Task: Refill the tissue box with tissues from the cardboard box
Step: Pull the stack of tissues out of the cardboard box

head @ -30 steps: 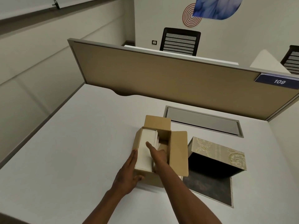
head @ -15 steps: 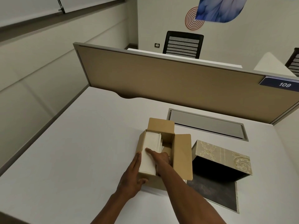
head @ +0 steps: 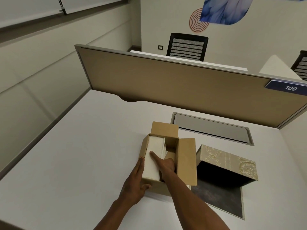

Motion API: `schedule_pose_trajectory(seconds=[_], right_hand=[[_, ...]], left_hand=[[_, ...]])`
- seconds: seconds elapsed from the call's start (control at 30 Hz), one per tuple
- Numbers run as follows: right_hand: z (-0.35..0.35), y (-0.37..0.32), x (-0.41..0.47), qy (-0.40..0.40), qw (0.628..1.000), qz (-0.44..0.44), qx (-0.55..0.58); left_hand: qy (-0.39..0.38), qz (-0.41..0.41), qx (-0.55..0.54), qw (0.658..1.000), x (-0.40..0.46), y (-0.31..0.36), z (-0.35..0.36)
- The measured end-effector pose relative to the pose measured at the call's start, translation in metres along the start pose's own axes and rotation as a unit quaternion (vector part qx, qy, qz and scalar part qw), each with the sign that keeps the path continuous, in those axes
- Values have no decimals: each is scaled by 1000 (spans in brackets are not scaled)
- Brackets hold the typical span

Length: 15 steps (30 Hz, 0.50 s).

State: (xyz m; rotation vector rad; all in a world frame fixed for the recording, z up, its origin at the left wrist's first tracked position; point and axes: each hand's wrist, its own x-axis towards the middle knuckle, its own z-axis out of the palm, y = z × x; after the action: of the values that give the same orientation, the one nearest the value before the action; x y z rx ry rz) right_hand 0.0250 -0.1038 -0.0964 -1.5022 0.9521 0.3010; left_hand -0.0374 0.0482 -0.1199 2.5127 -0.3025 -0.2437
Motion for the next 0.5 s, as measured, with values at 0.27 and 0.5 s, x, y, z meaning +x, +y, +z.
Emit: schedule_pose_trajectory(seconds=[0.27,0.5], right_hand=[[-4,-7,6,-41,997,39,45],[-13,-14,5,-123,989,53,58]], left_hand=[[1,10,-11,1000,0,1,-1],[11,6,-3,1000,-2,6,-4]])
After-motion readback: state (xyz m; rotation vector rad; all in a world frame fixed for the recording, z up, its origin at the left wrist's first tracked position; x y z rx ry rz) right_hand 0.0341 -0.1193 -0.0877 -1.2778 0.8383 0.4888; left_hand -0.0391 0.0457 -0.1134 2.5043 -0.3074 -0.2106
